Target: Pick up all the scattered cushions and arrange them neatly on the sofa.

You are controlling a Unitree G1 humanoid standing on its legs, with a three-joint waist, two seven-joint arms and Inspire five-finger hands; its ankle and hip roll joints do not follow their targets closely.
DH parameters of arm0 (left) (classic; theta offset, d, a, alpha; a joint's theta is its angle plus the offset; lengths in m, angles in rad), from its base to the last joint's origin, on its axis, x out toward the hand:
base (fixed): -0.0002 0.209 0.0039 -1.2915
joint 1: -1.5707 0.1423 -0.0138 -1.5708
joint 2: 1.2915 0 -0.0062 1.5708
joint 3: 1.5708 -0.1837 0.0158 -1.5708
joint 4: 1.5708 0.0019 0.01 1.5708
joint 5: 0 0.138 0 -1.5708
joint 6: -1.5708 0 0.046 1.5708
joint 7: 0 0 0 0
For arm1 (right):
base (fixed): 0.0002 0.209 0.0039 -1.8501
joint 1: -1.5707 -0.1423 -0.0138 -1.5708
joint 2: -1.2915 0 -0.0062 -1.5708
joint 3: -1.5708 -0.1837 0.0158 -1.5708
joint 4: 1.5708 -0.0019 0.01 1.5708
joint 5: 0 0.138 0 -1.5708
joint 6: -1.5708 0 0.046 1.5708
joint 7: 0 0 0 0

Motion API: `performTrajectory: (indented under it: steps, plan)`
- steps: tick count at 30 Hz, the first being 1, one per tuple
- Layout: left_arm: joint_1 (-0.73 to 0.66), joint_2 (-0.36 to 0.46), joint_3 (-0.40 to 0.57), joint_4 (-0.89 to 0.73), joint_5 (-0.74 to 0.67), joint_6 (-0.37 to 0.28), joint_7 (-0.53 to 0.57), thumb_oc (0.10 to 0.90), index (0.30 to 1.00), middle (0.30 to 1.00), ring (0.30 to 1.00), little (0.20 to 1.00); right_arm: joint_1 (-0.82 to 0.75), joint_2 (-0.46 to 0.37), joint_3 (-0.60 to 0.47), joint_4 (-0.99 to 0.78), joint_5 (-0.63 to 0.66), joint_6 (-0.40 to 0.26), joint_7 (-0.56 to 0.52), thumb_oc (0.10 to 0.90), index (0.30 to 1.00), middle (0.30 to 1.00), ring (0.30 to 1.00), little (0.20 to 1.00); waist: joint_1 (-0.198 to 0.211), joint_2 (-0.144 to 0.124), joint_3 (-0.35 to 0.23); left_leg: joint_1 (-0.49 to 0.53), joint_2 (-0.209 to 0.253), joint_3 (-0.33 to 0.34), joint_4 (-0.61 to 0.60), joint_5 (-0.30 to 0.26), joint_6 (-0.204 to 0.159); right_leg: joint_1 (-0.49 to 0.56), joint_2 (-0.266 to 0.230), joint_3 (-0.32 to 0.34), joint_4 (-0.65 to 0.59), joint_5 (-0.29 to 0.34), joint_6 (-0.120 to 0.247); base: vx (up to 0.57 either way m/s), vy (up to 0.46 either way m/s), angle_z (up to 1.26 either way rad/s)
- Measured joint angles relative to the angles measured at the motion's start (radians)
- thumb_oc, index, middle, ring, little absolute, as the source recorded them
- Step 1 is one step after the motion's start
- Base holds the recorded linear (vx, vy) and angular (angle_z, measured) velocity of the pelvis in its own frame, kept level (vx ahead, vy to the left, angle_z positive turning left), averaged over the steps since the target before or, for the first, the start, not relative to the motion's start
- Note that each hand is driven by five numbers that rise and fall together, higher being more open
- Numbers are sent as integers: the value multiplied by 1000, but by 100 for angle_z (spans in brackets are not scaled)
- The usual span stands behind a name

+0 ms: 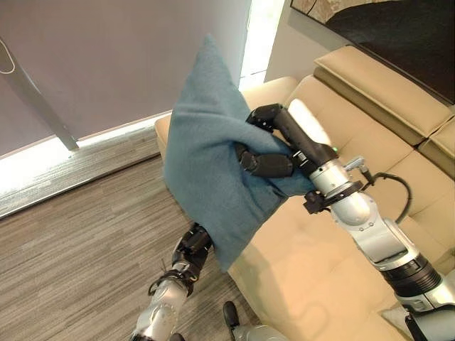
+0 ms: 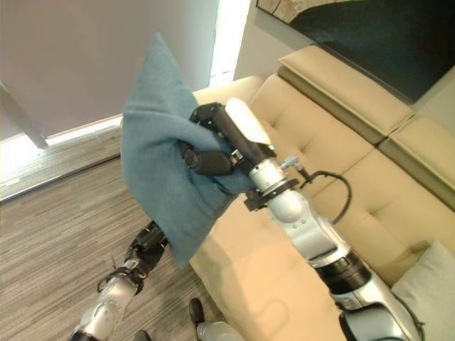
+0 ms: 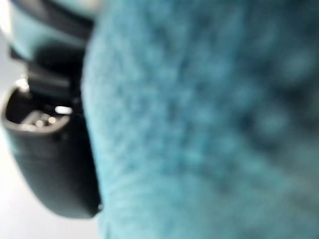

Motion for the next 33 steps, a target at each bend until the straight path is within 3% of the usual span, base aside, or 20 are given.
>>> performTrajectory:
  steps: [10, 15, 21, 33]
  plan:
    - [-3, -34, 97, -1, 0, -37, 22, 800, 900, 900, 900, 900, 51, 3, -2, 6, -4, 1, 0, 400, 300, 300, 300, 300, 50, 0, 0, -2, -1, -24, 1, 1, 0, 9, -6, -22, 0, -5, 2, -1, -10, 7]
    - [-3, -35, 103, -1, -15, -37, 24, 800, 900, 900, 900, 900, 52, 3, -2, 10, -4, 2, 0, 400, 300, 300, 300, 300, 52, 0, 0, -3, -4, -35, 1, 1, 0, 12, -10, -33, 0, -6, 4, 2, -1, 7]
    - [-1, -92, 134, -1, -121, -72, 24, 800, 900, 900, 900, 900, 53, 3, -2, 10, -4, 2, 0, 400, 300, 300, 300, 300, 52, 0, 0, -3, -9, -43, 0, 0, 1, 15, -16, -39, 0, -9, 8, 6, -6, 4]
    - [-1, -109, 99, -8, -237, -113, 24, 800, 900, 900, 900, 900, 53, 6, -2, 10, -2, 2, 0, 400, 300, 300, 300, 300, 51, -1, -1, -6, -12, -49, 1, 0, 3, 14, -18, -45, 0, -9, 8, 0, 0, 1]
